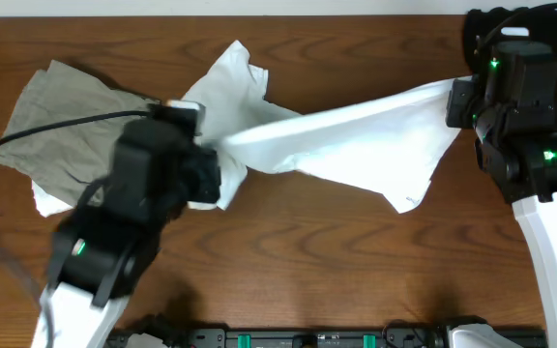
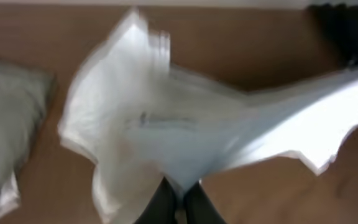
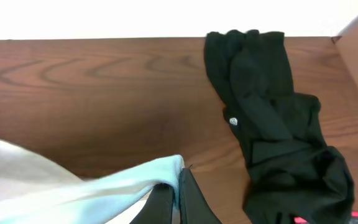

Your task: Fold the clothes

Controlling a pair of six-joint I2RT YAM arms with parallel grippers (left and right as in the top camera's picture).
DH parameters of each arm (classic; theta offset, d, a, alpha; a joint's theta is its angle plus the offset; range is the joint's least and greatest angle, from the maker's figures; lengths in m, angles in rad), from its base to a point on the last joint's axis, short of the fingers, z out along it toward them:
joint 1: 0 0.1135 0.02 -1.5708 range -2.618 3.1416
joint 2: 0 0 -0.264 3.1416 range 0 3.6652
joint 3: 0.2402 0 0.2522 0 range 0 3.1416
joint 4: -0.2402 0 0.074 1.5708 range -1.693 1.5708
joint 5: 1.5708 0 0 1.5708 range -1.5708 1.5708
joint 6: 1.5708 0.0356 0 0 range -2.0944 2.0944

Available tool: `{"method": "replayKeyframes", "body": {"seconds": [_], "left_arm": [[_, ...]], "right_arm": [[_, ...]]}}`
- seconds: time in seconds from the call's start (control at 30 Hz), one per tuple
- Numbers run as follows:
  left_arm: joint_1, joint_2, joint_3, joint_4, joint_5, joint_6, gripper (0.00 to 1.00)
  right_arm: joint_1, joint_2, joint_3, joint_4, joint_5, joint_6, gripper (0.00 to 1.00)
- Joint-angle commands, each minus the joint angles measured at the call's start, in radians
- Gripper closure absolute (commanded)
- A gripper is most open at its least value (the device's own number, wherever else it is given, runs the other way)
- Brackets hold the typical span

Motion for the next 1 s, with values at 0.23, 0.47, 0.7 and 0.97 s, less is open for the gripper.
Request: {"method": "replayKeyframes", "body": {"seconds": [0.23, 0.47, 0.7, 0.97], "left_arm": [[0.007, 0.23, 0.009, 0.329, -0.125, 0.046, 0.94], [0.015, 0.637, 0.009, 0.361, -0.126, 0.135, 0.94], [0.071, 0.851, 0.009, 0.335, -0.153, 0.134, 0.94], [0.108, 0.817, 0.017, 0.388, -0.153, 0.13, 0.47]], "right_arm": [[-0.019, -0.008, 0.002, -0.031, 0.058, 0.005, 0.99], [-0.02, -0.008, 0.002, -0.05, 0.055, 0.004, 0.99], [-0.02, -0.008, 0.002, -0.055, 0.055, 0.005, 0.99], [-0.02, -0.008, 0.002, -0.064, 0.055, 0.005, 0.99]]}}
